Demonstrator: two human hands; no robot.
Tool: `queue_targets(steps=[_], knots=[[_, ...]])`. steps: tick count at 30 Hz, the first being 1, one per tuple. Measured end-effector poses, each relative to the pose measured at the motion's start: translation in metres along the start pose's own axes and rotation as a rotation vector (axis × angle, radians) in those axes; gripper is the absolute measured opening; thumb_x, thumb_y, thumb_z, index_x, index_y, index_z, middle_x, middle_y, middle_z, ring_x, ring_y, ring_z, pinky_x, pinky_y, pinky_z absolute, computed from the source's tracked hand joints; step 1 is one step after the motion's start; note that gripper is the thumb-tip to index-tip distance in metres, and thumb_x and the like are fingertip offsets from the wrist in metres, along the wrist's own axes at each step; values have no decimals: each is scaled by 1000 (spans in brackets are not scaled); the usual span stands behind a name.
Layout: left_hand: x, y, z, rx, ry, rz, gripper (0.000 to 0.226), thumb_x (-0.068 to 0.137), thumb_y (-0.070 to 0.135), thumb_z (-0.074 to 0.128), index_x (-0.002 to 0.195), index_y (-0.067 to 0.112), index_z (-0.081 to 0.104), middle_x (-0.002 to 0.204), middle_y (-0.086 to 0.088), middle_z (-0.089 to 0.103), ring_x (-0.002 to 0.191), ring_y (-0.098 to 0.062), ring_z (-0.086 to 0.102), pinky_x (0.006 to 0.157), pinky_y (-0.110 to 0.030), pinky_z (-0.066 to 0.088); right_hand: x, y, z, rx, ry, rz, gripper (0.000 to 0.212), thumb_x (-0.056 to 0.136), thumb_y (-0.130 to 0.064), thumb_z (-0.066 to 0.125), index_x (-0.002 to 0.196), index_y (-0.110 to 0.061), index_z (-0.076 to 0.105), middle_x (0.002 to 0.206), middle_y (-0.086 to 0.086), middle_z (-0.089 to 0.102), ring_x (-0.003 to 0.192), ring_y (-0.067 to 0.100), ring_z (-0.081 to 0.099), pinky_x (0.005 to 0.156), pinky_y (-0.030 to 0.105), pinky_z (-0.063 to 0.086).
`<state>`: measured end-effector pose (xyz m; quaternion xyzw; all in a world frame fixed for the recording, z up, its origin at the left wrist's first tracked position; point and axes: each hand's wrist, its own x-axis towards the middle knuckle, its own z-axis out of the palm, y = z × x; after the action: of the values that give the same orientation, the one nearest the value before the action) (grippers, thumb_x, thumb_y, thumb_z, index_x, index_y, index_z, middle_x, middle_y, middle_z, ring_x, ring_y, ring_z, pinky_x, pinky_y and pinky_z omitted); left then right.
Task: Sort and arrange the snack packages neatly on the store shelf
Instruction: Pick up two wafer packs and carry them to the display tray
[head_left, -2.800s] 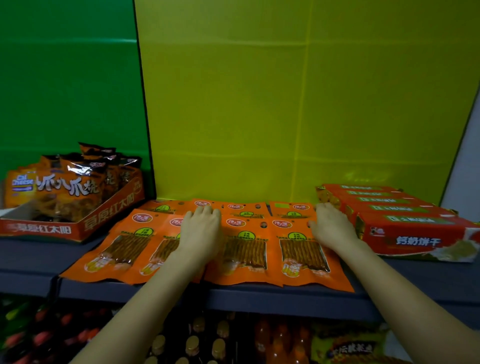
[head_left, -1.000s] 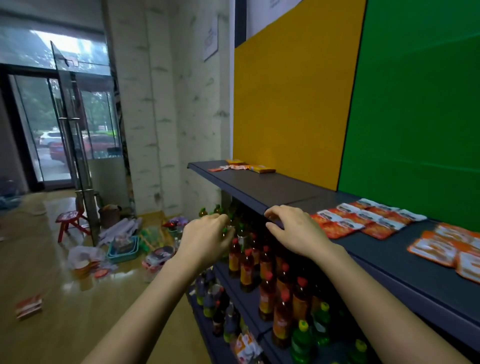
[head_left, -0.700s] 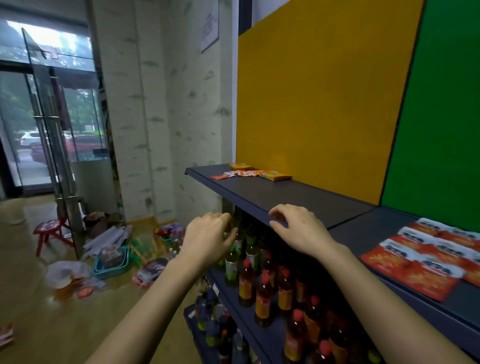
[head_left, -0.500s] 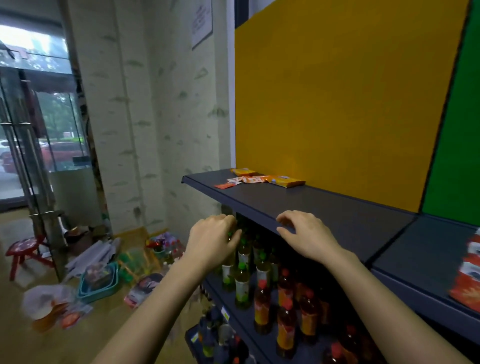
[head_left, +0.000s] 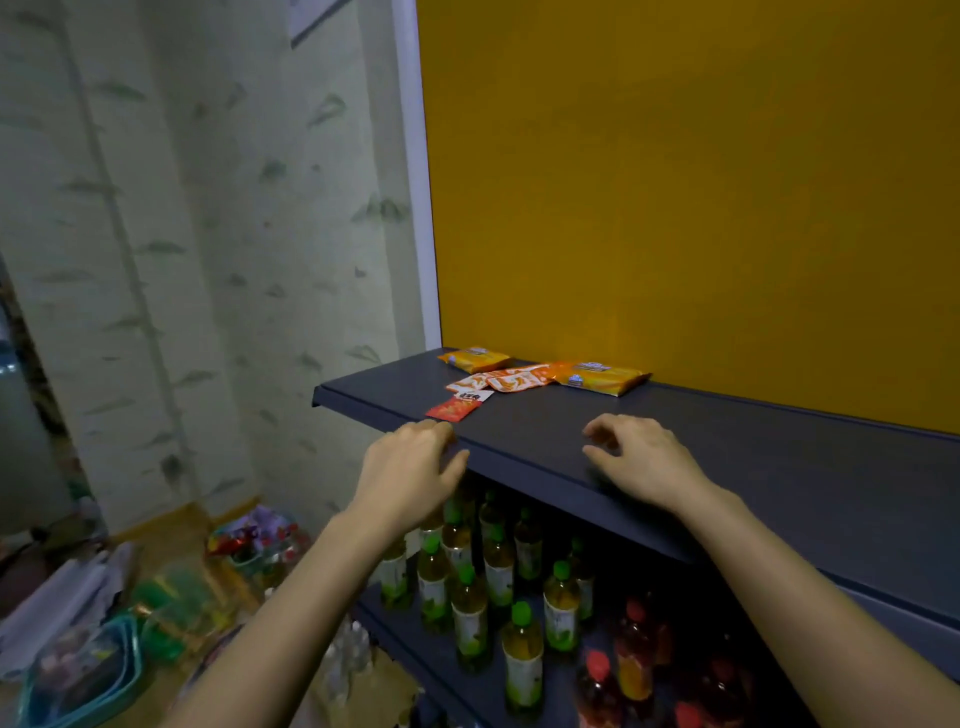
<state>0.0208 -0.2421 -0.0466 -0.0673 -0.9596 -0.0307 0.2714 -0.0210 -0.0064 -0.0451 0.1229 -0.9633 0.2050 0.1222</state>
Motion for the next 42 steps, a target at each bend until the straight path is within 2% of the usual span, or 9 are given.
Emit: queue_targets(steps=[5,8,15,21,26,31,35,37,42], knots=[[76,-37,37,27,20,76,32,93,41,42,108,19,59,110,0,63,107,-23,57,79,-34,44,74,14,18,-54,59,138,30,91,-37,52,117,-24,59,121,2,62,113,25,56,91,38,48],[124,-58,57,-6,-9,111,35,93,42,43,118,19,53,118,0,60,113,-23,55,82,-34,43,120,27,19,-74,114,276,30,91,-37,51,112,-17,61,119,11,63,110,33,56,85,38,46],[210,-110,116,-67,-35,81,40,93,43,44,123,18,49,124,-1,56,117,-22,51,86,-36,44,190,49,34,4,171,642,63,94,-49,40,118,7,56,128,26,53,117,39,50,91,38,43],[269,-142,161,-40,-94,102,44,95,42,41,127,14,46,129,-5,50,121,-23,46,90,-36,42,228,52,45,151,165,854,83,79,-69,51,125,0,53,133,19,53,119,36,51,91,37,43],[309,-171,190,-108,-152,81,48,95,45,40,126,9,45,131,-10,49,120,-25,46,90,-36,43,248,44,55,85,177,991,89,65,-75,60,121,-6,54,129,15,55,115,32,54,82,33,44],[343,-187,213,-174,-277,13,68,88,64,35,120,6,49,127,-15,55,116,-29,51,94,-40,40,264,36,59,156,159,1045,88,69,-61,68,129,-1,48,133,18,51,118,32,51,89,36,45],[363,-186,224,-416,-483,-86,96,75,78,42,138,6,35,142,-15,43,127,-32,44,101,-42,39,270,30,62,305,179,1075,89,68,-48,76,133,2,41,138,20,45,123,34,47,98,41,44],[371,-182,226,-520,-564,-116,105,71,79,47,144,7,27,148,-15,37,131,-33,40,104,-44,37,271,25,62,366,208,1094,90,68,-42,78,136,2,37,141,21,43,125,35,44,100,43,42],[388,-178,232,-648,-596,-130,105,62,65,71,138,6,31,142,-15,42,126,-31,44,102,-45,42,265,17,61,500,327,1104,86,71,-29,79,137,3,35,142,21,41,127,35,43,97,41,41]])
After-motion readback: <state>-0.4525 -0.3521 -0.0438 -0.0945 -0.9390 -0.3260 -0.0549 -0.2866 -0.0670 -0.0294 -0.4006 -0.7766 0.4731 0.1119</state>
